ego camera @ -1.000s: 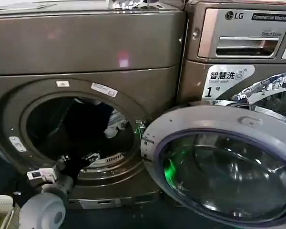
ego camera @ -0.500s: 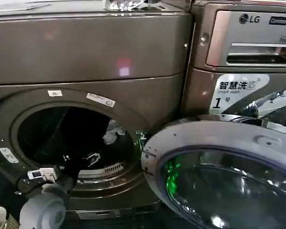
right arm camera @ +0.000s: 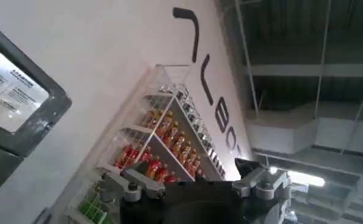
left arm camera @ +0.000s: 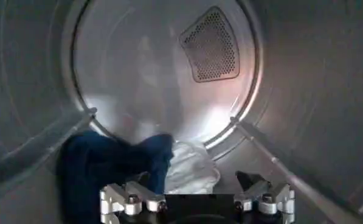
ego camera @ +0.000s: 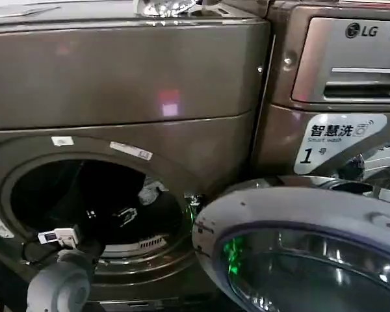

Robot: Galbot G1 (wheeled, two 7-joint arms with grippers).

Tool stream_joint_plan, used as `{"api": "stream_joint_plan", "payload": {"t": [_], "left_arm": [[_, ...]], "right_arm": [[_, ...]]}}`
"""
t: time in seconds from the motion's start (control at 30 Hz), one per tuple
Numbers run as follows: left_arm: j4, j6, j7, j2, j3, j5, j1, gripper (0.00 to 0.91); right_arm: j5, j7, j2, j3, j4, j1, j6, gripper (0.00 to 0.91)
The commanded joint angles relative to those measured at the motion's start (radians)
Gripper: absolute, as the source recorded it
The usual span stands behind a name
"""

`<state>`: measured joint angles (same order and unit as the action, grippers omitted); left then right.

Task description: Grasp the clothes from the dryer.

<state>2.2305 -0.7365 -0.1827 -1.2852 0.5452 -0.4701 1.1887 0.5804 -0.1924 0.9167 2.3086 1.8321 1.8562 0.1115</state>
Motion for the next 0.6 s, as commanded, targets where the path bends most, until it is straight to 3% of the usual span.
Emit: {"api": "stream_joint_plan", "payload": {"t": [0.03,0.6], "left_arm": [[0.000,-0.049,0.001,-0.002,-0.001,0.001,0.000,0.907],[-0.056,-0.049,0.002,0.005,-0.018,0.006,-0.071,0.907]], "right_arm": [[0.001,0.000,0.000,0.002,-0.001,0.000,-0.001,0.907],[0.002,0.007,0.003,0.058,-0.003,0.030,-0.008,0.907]]}}
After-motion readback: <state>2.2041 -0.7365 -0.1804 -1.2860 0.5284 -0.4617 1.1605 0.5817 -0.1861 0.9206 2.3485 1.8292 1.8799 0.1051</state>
